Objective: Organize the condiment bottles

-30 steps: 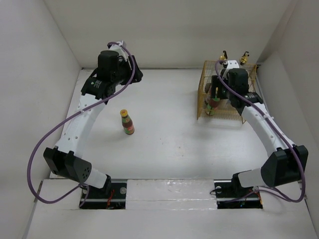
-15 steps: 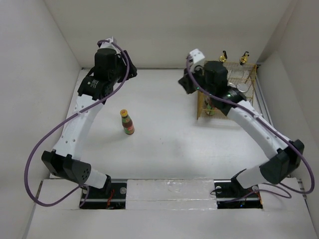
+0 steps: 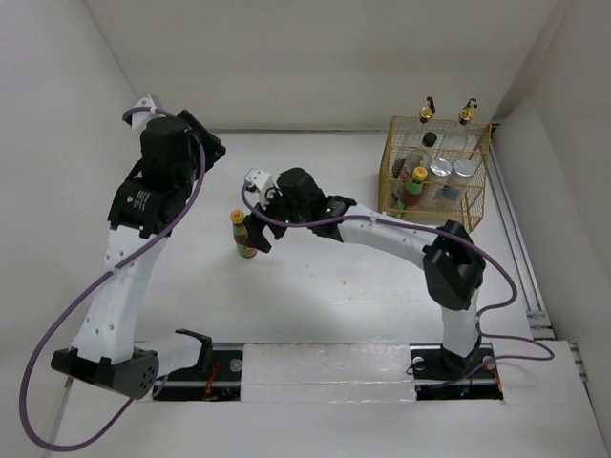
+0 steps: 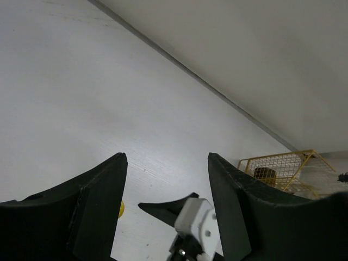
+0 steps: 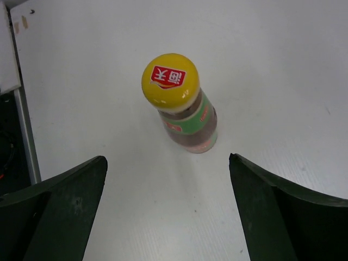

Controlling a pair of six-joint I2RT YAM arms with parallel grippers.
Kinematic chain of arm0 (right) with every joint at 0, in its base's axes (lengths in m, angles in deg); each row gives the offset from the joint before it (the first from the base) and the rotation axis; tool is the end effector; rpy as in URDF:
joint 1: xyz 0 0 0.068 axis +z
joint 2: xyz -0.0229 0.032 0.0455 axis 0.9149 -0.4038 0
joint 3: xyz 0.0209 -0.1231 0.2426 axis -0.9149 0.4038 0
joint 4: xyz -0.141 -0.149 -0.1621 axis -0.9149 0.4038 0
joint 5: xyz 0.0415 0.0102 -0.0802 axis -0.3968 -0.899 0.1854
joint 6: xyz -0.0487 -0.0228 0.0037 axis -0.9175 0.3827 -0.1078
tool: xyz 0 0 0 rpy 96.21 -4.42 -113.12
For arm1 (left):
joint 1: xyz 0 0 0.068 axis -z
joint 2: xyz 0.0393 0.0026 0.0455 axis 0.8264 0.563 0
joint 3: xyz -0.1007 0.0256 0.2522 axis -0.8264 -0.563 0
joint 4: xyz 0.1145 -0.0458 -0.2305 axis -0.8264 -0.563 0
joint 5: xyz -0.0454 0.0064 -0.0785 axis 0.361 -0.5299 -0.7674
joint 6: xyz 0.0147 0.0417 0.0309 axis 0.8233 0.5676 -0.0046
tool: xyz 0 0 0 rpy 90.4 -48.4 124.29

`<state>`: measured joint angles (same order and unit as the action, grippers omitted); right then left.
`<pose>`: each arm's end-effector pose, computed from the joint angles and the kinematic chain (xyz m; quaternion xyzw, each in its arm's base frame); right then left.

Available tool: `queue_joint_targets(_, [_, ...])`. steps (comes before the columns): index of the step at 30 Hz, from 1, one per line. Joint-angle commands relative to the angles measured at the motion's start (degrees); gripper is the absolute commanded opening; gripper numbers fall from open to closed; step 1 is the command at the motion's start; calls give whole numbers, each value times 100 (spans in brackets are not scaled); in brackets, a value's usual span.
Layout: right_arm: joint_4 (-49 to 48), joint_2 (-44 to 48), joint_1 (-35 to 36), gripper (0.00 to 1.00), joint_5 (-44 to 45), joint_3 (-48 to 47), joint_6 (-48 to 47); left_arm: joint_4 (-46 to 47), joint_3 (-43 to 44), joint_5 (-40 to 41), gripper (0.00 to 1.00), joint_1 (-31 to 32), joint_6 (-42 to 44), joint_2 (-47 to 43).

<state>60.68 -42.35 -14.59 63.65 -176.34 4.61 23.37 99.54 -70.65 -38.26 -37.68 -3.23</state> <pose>0.2716 0.3623 0.2872 -0.4581 0.7114 0.3507 0.4013 0.2274 -0.0594 0.4856 -0.2472 0.7437 -0.1753 0.5958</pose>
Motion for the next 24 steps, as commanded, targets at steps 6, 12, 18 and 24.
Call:
queue_joint_targets(6, [-609, -744, 237, 99, 89, -955, -156, -157, -537, 207, 57, -42, -261, -518])
queue_joint_targets(12, [-1031, -1280, 237, 97, 485, -1324, -156, -210, -396, 312, 57, 133, -200, -518])
queue_joint_targets(18, [-1207, -1326, 237, 39, 485, -1440, 90, -210, -449, 312, 57, 186, -34, -465])
queue_joint_targets(24, [-1208, 314, 115, 19, 678, -756, 256, -16, -449, 259, 57, 186, 133, -351])
